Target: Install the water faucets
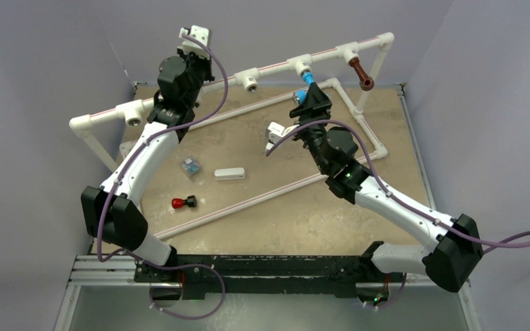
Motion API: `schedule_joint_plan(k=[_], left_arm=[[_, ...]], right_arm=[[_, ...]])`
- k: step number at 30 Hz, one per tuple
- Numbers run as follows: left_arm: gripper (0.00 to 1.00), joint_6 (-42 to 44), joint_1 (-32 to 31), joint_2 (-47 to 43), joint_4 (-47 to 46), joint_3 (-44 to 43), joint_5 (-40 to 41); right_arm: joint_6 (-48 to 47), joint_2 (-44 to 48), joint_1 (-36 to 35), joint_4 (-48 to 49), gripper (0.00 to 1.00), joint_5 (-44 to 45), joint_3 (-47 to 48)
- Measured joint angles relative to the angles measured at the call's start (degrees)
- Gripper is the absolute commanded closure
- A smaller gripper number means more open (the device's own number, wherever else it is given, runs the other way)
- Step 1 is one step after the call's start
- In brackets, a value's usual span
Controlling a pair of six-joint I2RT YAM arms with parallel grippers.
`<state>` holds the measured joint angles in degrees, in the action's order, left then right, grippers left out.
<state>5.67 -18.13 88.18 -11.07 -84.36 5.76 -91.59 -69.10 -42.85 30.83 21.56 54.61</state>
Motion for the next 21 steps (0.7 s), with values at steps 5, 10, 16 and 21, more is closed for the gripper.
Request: schedule_joint_plan(k=[5, 10, 16, 21], left_arm=[[1.0, 0.0, 0.0, 0.0, 0.0, 0.0, 0.0], [1.0, 0.1, 0.0, 0.1, -0.1, 0.0, 0.0], [1.0, 0.2, 0.0, 0.1, -0.1, 0.0, 0.1], [1.0, 0.2, 0.0, 0.1, -0.1, 0.0, 0.1]], right_arm=[[0.7, -2.8, 0.3, 0.8, 0.52, 0.0, 0.4], [2.6, -4.2, 1.2, 1.3, 0.8, -0.1, 1.5], [7.0, -4.1, 1.3, 2.0, 1.0, -0.1, 1.7], [12.8, -3.9, 1.3, 3.1, 1.0, -0.3, 1.7]])
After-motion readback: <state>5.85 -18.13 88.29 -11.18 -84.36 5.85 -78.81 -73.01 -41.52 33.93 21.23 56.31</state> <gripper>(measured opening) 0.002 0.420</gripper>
